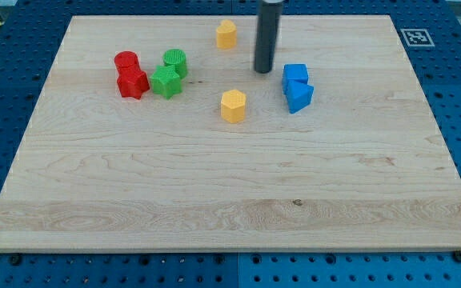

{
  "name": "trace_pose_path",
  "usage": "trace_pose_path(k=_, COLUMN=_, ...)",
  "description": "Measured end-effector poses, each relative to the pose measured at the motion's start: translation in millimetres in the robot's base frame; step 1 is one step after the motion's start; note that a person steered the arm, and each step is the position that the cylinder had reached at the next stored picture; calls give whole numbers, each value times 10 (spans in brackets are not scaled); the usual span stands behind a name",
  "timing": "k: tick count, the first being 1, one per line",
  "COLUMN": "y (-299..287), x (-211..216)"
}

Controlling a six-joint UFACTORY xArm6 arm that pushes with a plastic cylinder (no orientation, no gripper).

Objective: Push the yellow hexagon parallel to the blue triangle

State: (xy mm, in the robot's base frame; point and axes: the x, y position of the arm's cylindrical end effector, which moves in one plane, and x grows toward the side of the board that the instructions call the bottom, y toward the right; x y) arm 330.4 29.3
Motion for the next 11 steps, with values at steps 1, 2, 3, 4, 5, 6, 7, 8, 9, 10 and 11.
trace_pose_path(k=1, y=-382, x=55)
trace_pose_path(k=2, y=-614, x=156)
trace_pose_path(k=3, y=-615, x=344)
trace_pose_path(k=4, y=-615, x=535)
trace_pose_path(k=5, y=-615, x=699)
trace_pose_path(k=6, y=-616, x=1004)
trace_pose_path(k=7, y=-568, x=1199)
trace_pose_path(k=8, y=-529, x=1200)
trace_pose_path(k=9, y=-453, x=1200)
trace_pose_path(k=10, y=-427, x=1166)
trace_pose_path(k=11, y=-427, x=960)
